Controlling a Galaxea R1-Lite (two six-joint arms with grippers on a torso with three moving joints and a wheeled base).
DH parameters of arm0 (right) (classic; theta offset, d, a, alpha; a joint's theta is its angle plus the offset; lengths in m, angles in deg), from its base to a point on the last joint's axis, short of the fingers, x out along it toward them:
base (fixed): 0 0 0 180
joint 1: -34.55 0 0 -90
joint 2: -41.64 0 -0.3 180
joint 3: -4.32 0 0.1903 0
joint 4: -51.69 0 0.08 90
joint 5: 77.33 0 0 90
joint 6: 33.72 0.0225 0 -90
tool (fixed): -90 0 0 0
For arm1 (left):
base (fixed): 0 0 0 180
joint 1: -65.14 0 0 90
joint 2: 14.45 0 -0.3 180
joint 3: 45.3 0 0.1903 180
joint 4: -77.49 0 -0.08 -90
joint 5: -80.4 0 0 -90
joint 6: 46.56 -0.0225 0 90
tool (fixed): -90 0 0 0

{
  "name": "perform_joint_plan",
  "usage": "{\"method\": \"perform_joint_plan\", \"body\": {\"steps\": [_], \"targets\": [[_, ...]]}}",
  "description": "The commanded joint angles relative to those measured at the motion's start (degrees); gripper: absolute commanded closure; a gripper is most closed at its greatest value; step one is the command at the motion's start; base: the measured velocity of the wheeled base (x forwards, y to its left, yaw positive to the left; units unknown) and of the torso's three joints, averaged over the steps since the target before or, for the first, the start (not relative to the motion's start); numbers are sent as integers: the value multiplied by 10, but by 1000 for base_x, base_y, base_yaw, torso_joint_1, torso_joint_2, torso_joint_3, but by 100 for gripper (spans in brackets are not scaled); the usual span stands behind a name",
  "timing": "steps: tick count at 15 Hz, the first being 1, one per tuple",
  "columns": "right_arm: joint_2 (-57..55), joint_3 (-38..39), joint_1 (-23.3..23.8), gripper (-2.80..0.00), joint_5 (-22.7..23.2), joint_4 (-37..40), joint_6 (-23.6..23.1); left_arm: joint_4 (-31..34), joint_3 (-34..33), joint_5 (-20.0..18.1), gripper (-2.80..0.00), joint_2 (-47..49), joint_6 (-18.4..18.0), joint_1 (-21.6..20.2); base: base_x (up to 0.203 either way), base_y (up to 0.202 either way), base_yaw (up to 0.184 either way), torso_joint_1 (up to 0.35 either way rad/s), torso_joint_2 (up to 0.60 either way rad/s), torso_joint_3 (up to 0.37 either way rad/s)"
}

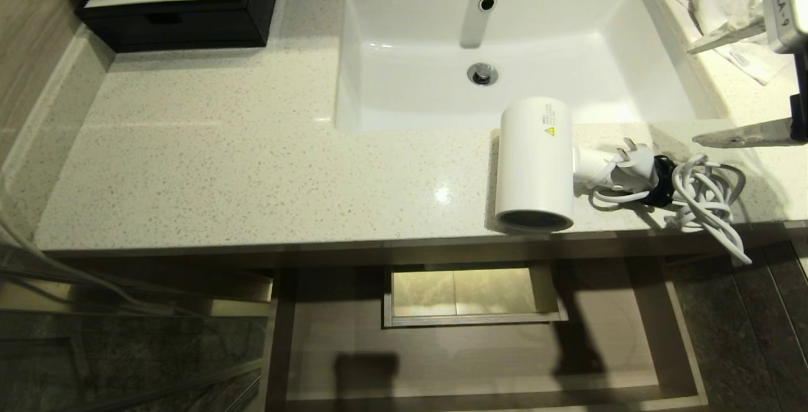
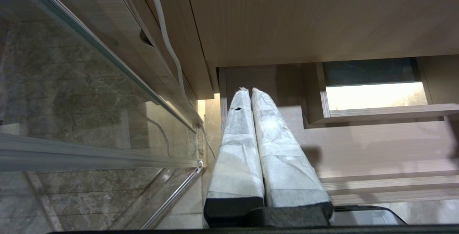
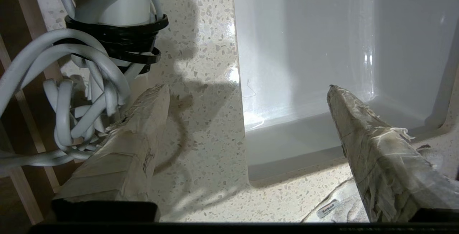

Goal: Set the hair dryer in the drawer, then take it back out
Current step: Pick up the hairdryer

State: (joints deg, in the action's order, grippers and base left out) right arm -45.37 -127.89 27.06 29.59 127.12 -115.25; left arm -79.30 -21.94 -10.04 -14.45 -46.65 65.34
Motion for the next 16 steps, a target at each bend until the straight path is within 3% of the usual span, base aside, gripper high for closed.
{"method": "perform_joint_plan", "body": {"steps": [1,4,11,16], "targets": [[9,-1,0,-280,2,0,-5,0,0,0,0,0,0,-1,0,0,0,0,0,0],[27,-1,12,-280,0,7,3,0,-1,0,0,0,0,0,0,0,0,0,0,0],[86,0,22,-280,-10,82,91,0,0,0,0,0,0,-1,0,0,0,0,0,0],[101,-1,-56,-280,-15,204,122,0,-1,0,0,0,0,0,0,0,0,0,0,0]]}}
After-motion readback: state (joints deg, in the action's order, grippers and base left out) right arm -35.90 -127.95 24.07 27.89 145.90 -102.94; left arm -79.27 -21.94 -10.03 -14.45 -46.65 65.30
